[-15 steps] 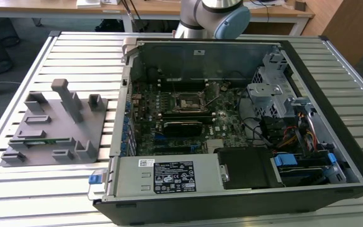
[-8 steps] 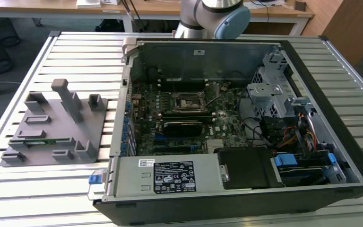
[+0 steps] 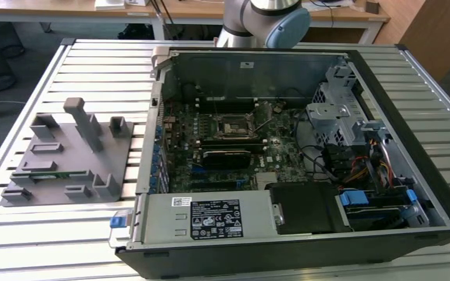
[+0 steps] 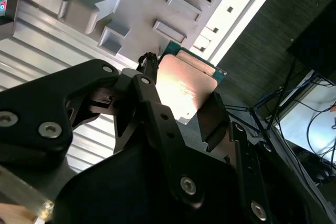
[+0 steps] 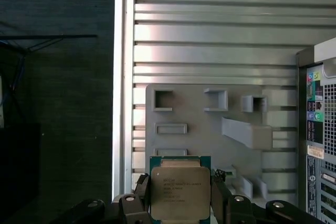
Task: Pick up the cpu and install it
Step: 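Pick up the cpu and move it towards the insertion slot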
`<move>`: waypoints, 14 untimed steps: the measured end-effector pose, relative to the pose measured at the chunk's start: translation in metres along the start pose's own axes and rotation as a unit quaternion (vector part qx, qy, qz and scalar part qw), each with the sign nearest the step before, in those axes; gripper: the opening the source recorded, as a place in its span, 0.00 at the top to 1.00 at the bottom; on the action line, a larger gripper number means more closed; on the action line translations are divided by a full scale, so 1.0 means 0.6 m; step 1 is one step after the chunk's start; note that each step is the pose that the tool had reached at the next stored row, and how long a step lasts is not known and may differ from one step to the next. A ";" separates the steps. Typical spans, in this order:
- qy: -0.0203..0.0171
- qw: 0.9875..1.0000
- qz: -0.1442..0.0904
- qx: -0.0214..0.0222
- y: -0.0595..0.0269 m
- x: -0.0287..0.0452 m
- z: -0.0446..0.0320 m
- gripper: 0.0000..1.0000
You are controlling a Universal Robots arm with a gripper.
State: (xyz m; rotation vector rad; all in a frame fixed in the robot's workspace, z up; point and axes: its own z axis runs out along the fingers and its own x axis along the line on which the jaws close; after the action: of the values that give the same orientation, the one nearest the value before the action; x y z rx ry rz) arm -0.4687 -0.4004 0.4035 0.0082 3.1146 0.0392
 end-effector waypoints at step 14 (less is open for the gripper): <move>0.000 1.000 0.000 0.000 0.001 -0.001 -0.035 0.45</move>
State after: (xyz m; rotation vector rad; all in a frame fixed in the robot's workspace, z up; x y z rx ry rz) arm -0.4687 -0.4003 0.4243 0.0082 3.1145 0.0393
